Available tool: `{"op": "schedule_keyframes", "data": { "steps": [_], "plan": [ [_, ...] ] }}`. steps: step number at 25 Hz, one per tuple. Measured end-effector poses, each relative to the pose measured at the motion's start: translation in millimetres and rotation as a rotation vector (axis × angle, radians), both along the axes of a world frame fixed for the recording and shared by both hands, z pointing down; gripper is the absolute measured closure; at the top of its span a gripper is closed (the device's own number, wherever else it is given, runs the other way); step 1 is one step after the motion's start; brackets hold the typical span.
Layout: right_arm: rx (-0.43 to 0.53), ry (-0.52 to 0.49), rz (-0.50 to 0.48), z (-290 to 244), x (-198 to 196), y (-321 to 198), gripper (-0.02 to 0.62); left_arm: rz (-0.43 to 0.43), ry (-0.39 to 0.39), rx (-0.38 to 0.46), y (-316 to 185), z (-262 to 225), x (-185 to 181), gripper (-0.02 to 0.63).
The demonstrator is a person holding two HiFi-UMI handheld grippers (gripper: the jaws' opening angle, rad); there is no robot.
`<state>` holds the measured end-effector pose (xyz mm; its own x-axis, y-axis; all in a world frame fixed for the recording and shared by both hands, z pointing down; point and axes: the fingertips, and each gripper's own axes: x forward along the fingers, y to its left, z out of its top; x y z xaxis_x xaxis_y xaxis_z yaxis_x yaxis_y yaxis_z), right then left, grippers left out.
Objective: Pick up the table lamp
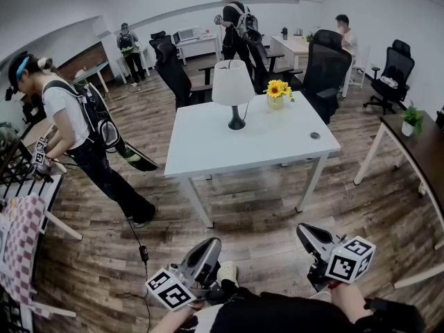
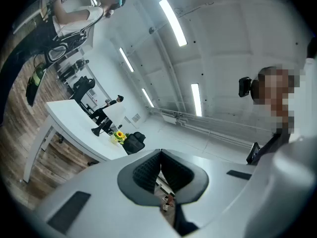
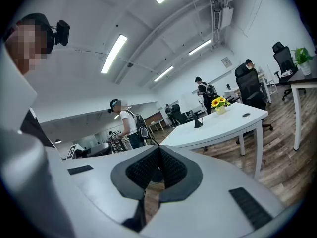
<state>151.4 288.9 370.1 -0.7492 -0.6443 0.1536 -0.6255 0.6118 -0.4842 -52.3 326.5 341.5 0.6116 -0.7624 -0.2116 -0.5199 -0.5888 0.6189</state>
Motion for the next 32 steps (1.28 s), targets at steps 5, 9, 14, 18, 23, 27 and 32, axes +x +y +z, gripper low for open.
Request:
{"op": "schedule_keyframes", "data": {
  "steps": [5, 9, 14, 18, 23, 27, 32],
  "plan": [
    [0.004, 0.013, -0.005, -2, -2, 2, 0.581, 0.001, 0.008, -0.007, 1, 0, -3, 0.594],
    [0.002, 0.023, -0.008, 1, -7, 2, 0.581, 0.003, 0.012, -0.007, 0, 2, -8, 0.594],
    [0.005, 0.028, -0.006, 1, -10, -9, 0.58, 0.005, 0.015, -0.017, -12, 6, -12, 0.594],
    [0.0, 0.031, 0.004, 3, -17, -23, 0.58, -0.014, -0.003, -0.016, -33, 8, -26, 0.594],
    [-0.016, 0.026, 0.023, 6, -27, -55, 0.58, -0.01, 0.005, -0.015, -73, 7, -43, 0.594],
    [-0.019, 0.01, 0.038, 1, -45, -89, 0.58, 0.013, 0.013, -0.017, -109, 4, -57, 0.594],
    [-0.004, 0.006, 0.052, -8, -69, -142, 0.581, 0.057, 0.016, 0.003, -163, -7, -73, 0.594]
  ]
}}
